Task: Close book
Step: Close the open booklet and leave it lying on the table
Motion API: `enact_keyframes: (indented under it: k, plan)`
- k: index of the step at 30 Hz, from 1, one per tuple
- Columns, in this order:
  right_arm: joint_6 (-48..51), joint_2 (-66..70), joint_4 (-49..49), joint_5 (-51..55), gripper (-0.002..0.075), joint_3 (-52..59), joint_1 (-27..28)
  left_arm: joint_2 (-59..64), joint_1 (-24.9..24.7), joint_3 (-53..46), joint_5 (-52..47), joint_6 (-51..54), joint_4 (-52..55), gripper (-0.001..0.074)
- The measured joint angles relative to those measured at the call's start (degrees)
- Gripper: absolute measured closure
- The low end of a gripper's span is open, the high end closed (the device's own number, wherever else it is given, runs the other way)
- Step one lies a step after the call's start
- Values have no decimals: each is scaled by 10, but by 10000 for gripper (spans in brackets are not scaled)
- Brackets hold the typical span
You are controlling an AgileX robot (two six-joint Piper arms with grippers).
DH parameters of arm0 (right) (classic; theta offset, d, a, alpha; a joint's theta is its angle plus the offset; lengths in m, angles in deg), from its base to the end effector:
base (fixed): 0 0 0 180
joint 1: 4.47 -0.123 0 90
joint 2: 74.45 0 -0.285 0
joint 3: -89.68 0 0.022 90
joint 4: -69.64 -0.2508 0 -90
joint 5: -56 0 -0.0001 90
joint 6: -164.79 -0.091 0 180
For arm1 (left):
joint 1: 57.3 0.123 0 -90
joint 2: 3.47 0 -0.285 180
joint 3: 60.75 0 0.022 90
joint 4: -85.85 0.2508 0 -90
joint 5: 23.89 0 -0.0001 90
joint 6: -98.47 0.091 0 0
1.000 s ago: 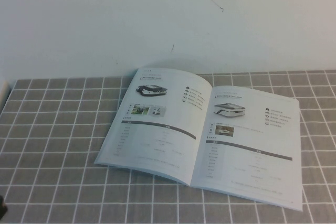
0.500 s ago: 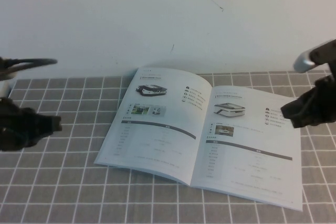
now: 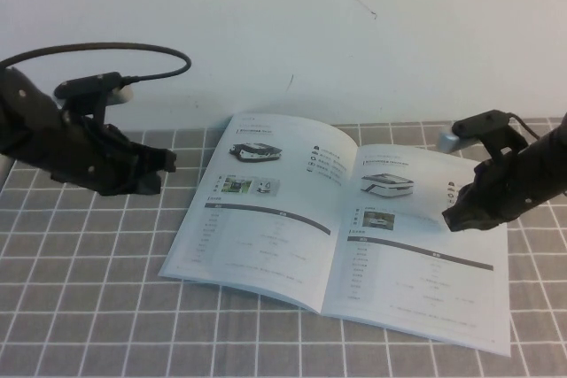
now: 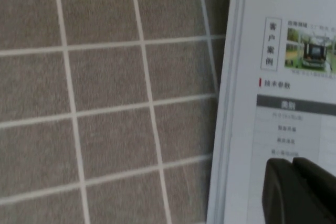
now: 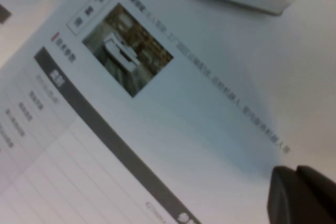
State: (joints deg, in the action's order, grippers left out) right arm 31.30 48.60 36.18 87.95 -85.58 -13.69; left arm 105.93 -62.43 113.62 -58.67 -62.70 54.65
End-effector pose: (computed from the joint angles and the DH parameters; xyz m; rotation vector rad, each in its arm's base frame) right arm 0.3940 0.0909 0.1465 -0.6958 2.5795 0.3564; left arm 0.3761 -0.0608 0.2337 0.0632 2.5438 -0.4687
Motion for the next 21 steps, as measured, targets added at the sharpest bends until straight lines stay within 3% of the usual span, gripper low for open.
enact_keyframes:
  k: [13, 21]
  plan:
    - [-4, 31, 16, 5, 729, -6, 0, 218, 0, 241, -13, 2, -3, 738]
    - [-3, 31, 16, 5, 729, -6, 0, 340, 0, 408, -94, -32, -1, 738]
